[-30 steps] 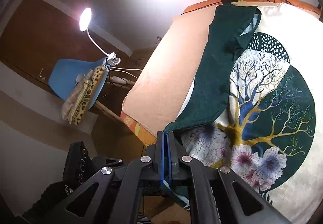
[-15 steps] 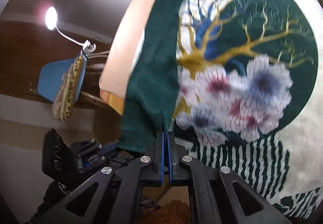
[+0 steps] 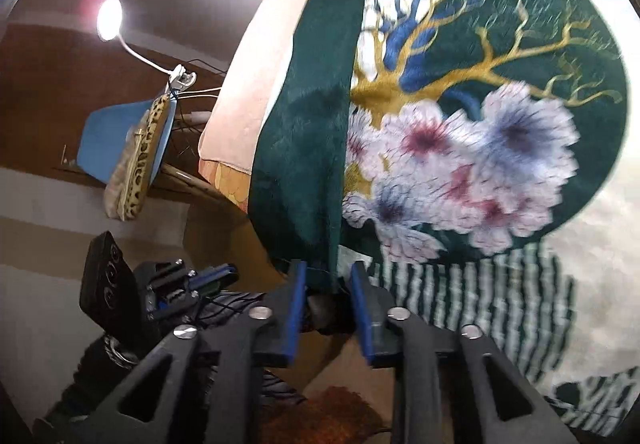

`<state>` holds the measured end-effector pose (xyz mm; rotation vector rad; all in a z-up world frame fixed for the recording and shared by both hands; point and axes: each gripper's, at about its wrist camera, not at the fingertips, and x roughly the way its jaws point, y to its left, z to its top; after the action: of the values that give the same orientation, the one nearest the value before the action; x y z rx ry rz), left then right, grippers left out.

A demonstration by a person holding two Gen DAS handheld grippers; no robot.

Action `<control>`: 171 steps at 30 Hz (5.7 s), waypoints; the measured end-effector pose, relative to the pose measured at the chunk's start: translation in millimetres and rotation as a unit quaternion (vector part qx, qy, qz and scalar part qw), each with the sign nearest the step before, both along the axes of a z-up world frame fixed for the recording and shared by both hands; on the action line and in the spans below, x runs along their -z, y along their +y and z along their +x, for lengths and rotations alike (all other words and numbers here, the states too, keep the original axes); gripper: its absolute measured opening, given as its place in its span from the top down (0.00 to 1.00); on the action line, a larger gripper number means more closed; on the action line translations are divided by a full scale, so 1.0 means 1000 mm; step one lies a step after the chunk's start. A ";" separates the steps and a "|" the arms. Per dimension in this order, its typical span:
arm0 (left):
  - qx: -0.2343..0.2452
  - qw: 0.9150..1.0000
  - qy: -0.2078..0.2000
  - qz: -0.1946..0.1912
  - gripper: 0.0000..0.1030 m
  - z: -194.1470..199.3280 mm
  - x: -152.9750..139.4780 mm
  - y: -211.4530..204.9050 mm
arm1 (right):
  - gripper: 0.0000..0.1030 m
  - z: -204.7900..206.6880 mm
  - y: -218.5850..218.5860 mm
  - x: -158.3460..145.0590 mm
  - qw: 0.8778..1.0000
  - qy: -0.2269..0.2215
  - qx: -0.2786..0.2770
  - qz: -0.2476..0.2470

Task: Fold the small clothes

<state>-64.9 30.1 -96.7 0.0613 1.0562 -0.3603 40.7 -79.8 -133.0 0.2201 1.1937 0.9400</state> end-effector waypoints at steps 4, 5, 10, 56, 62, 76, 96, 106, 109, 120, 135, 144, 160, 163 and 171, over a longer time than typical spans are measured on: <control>-0.014 0.999 -0.020 -0.024 0.88 -0.001 -0.019 0.004 | 0.63 -0.002 -0.026 -0.017 1.000 -0.027 0.006 0.015; -0.017 0.999 -0.033 -0.032 0.86 -0.003 -0.025 0.004 | 0.61 -0.004 -0.032 -0.021 0.999 -0.039 0.009 0.020; -0.007 0.996 -0.076 -0.053 0.86 0.000 -0.045 -0.017 | 0.52 -0.009 -0.084 -0.051 0.990 -0.119 0.060 0.043; 0.205 0.975 -0.091 -0.004 0.66 0.089 0.005 -0.332 | 0.15 0.180 -0.320 -0.151 0.941 -0.212 0.254 0.065; 0.178 0.980 -0.075 -0.041 0.93 0.104 0.005 -0.319 | 0.27 0.245 -0.264 -0.155 0.959 -0.200 0.198 0.038; 0.125 0.980 -0.028 -0.149 0.97 0.118 0.006 -0.292 | 0.51 0.355 -0.158 -0.113 0.949 -0.174 0.203 -0.168; 0.068 0.974 -0.015 -0.216 0.98 0.116 0.008 -0.260 | 0.98 0.376 -0.164 -0.116 0.927 -0.175 0.251 -0.217; 0.049 0.971 -0.031 -0.233 0.98 0.107 0.001 -0.240 | 0.99 0.345 -0.151 -0.169 0.930 -0.222 0.249 -0.155; 0.041 0.970 -0.042 -0.234 0.98 0.102 -0.005 -0.227 | 0.99 0.338 -0.126 -0.187 0.931 -0.240 0.232 -0.147; 0.000 0.970 -0.057 -0.237 0.98 0.086 -0.004 -0.180 | 0.99 0.327 -0.014 -0.190 0.936 -0.270 0.167 -0.151; -0.032 0.971 -0.046 -0.233 0.98 0.078 0.013 -0.136 | 0.92 0.340 0.073 -0.143 0.955 -0.229 0.113 -0.151; -0.031 0.972 -0.042 -0.229 0.97 0.075 0.002 -0.109 | 0.68 0.294 0.027 -0.183 0.959 -0.238 0.120 -0.095; 0.043 0.978 -0.049 -0.196 0.65 0.078 -0.025 -0.116 | 0.63 0.059 -0.083 -0.170 0.954 -0.270 0.111 -0.071; 0.070 0.982 -0.051 -0.170 0.65 0.074 -0.022 -0.128 | 0.63 0.021 -0.084 -0.143 0.954 -0.271 0.098 -0.087; 0.150 0.983 -0.099 -0.035 0.65 0.055 -0.008 -0.181 | 0.63 -0.038 -0.104 -0.078 0.957 -0.254 0.105 -0.096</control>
<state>-9.7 -151.3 -88.5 0.1914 0.8366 -0.6508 3.1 -184.0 -55.0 -0.0517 0.7598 0.6362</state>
